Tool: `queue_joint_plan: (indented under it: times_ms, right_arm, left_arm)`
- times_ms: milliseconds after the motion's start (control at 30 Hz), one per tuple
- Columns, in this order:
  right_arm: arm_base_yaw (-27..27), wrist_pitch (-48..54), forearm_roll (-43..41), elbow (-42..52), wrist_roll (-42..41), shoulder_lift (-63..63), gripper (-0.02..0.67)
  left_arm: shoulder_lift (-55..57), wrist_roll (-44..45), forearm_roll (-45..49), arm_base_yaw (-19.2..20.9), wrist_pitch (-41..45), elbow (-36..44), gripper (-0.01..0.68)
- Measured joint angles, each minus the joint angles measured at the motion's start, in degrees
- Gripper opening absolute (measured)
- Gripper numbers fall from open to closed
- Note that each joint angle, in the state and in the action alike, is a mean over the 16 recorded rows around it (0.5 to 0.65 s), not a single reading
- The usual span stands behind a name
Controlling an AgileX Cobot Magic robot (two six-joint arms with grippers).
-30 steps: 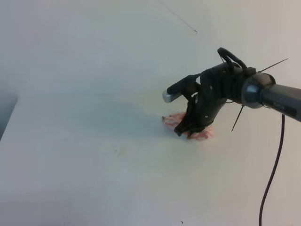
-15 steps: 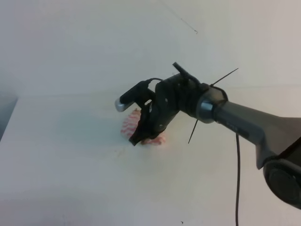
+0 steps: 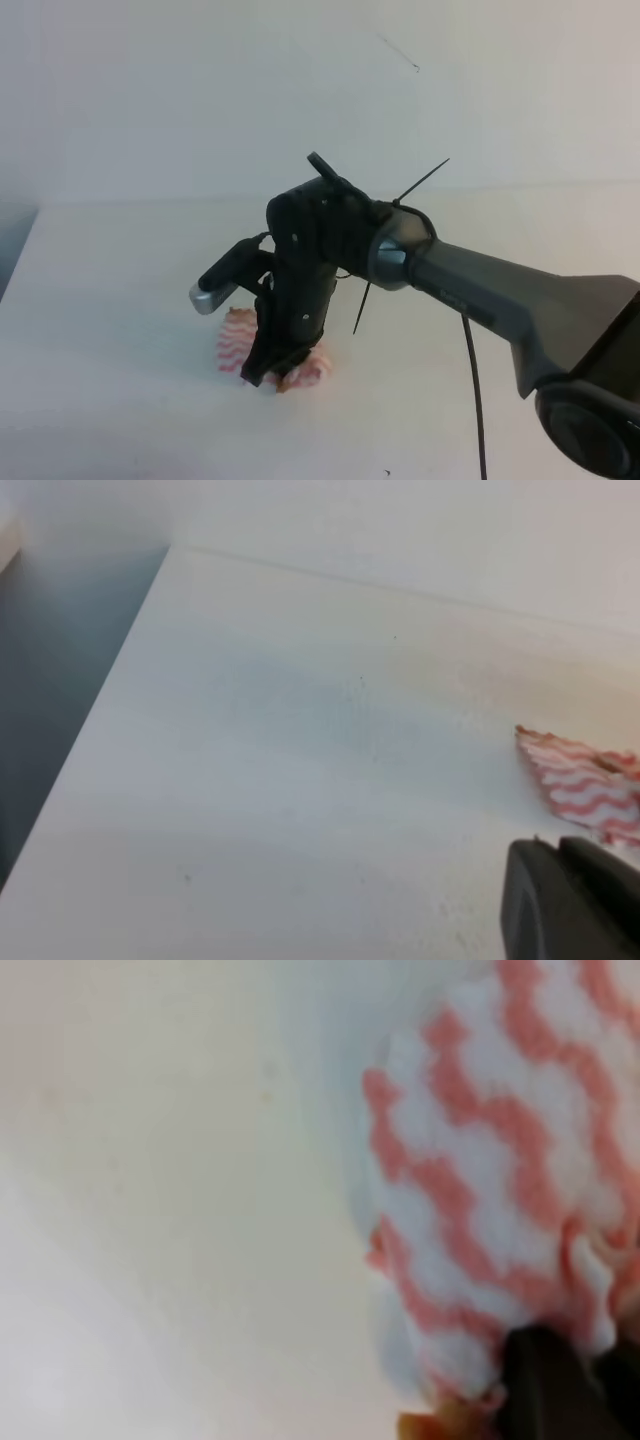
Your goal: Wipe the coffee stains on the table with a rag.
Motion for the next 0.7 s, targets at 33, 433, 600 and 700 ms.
queue_joint_plan:
  times_ms: [33, 433, 600, 700]
  right_arm:
    - [-0.2, 0.6, 0.0, 0.9, 0.1, -0.6, 0.025]
    - [-7.8, -10.1, -3.1, 30.2, 3.7, -17.5, 0.030]
    - [-12.0, -21.2, -5.6, 47.7, 7.2, -26.4, 0.030]
    - [-14.1, -27.6, -7.4, 55.8, 9.3, -30.5, 0.030]
  left_arm:
    - [0.0, 0.0, 0.0, 0.0, 0.0, 0.0, 0.000]
    - [0.0, 0.0, 0.0, 0.0, 0.0, 0.0, 0.000]
    - [0.0, 0.0, 0.0, 0.0, 0.0, 0.0, 0.000]
    - [0.0, 0.0, 0.0, 0.0, 0.0, 0.0, 0.000]
